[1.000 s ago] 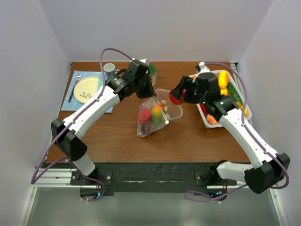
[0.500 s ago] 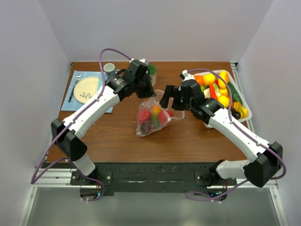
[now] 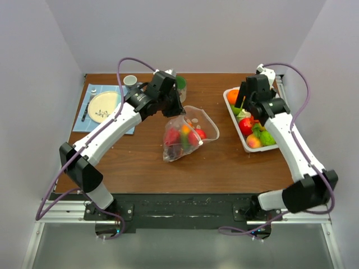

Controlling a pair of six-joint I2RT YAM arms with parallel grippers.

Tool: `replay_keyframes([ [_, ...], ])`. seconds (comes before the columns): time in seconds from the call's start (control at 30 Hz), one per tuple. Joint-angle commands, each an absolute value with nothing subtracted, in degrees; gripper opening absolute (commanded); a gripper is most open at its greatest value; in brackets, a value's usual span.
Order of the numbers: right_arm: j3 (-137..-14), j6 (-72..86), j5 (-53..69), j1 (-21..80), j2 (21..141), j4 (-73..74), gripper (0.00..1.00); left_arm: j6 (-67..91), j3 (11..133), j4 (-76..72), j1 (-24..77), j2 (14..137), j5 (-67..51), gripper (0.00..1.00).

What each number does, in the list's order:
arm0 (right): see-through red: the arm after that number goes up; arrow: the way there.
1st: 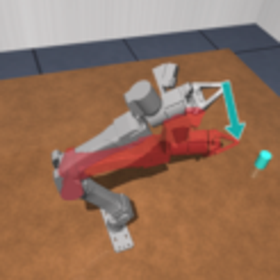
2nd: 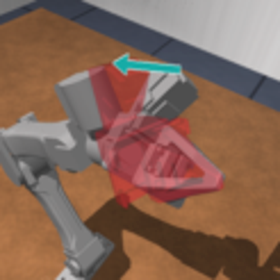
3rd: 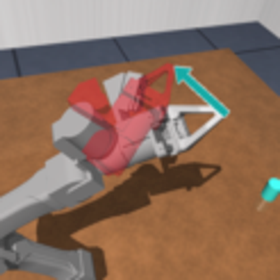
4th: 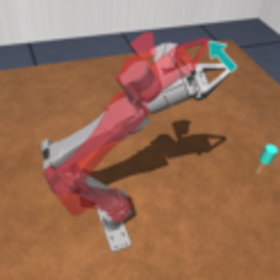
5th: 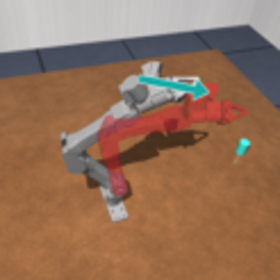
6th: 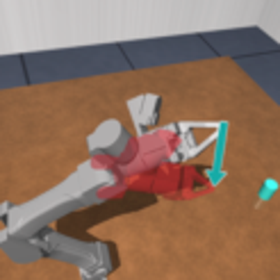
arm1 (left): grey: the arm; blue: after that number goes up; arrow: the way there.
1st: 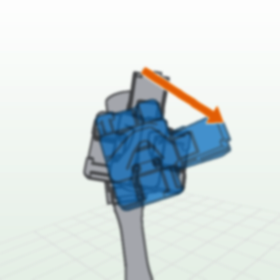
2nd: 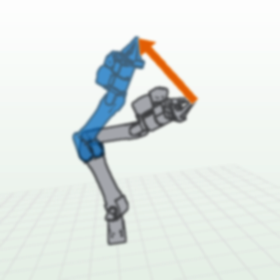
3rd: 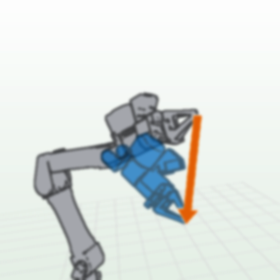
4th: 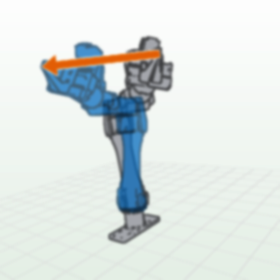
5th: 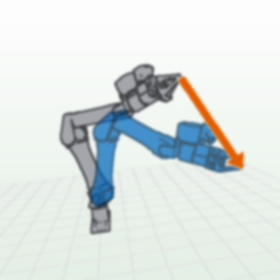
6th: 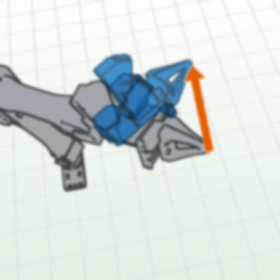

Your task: Place the food in the zip-top bag and seal the zipper

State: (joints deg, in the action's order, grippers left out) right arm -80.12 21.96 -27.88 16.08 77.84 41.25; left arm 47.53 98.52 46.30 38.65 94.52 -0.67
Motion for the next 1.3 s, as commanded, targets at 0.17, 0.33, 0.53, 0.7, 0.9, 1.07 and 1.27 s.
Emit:
replay_keyframes([
  [0.17, -89.1, 11.2, -28.7, 9.6, 95.8, 41.7, 0.67, 46.5, 99.1, 44.4, 38.3, 92.3, -1.7, 0.0],
  [0.33, -91.2, 9.5, -30.8, 9.3, 100.0, 43.2, 0.65, 46.2, 99.1, 44.2, 38.3, 92.6, -2.2, 0.0],
  [0.53, -88.9, 9.1, -28.8, 7.6, 100.6, 41.8, 0.52, 46.4, 98.4, 43.9, 38.3, 92.8, -2.2, 0.0],
  [0.7, -88.0, 10.1, -28.3, 6.9, 101.5, 42.2, 0.46, 46.5, 98.4, 43.9, 38.3, 92.9, -1.8, 0.0],
  [0.9, -87.9, 10.3, -28.4, 6.7, 102.0, 42.4, 0.5, 46.8, 97.8, 43.9, 38.4, 92.5, -1.4, 0.0],
  [1.07, -87.6, 10.5, -27.4, 6.6, 102.7, 42.4, 0.49, 46.8, 97.7, 43.9, 38.3, 92.6, -1.1, 0.0],
  [1.27, -87.5, 11.1, -26.9, 6.4, 102.3, 42.6, 0.36, 46.9, 97.6, 43.9, 38.3, 92.6, -1.0, 0.0],
])
